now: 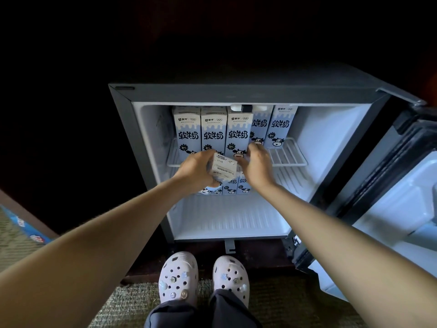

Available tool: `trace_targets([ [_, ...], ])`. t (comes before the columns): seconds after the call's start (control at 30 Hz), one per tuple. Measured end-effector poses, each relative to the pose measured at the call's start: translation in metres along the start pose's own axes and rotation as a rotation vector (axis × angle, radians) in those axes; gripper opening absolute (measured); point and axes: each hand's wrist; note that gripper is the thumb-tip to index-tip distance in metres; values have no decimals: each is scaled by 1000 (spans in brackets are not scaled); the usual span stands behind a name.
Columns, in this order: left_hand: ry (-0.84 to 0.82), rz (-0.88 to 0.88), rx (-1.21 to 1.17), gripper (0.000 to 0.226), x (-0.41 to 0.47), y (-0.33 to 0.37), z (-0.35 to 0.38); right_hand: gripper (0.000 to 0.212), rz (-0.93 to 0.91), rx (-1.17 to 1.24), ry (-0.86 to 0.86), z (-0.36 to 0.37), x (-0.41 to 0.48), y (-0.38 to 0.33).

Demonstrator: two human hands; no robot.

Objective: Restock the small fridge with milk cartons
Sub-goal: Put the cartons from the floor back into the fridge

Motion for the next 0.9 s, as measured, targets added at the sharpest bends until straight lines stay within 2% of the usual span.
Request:
trace_targets([
  [0.1, 62, -6, -99, 40, -4, 7, 1, 27, 16, 28, -89, -11, -5, 5],
  [0.23, 148, 33, -223, 45, -11, 26, 3, 41, -14, 196, -54, -34, -26, 16],
  [0.33, 172, 121, -233, 45, -17, 46, 8, 52, -91, 321, -227, -48, -43, 23],
  [0.4, 158, 185, -241, 45, -19, 60, 13, 59, -118, 377, -275, -52, -48, 25],
  [0.53, 142, 272, -191, 37, -16, 79, 24, 44, 65, 577, -175, -58, -41, 25],
  [0.6, 139, 291, -162, 38, -12, 82, 26, 40, 86, 581, -113, -61, -35, 29],
  [0.67, 113, 299, -33, 43, -8, 78, 24, 41, 100, 553, -67, -62, -30, 34],
  [0.77, 108, 188, 162, 41, 1, 63, 18, 44, 118, 472, -40, -63, -22, 38],
  [0.9, 93, 69, 217, 30, 11, 49, 15, 44, 152, 383, -60, -61, -6, 33],
])
Point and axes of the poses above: each hand's wrist, its own x-axis towards the middle knuckle, its own z-axis out of the palm, y = z × x, and after that the axes turned 9 degrees about -x, right-handed
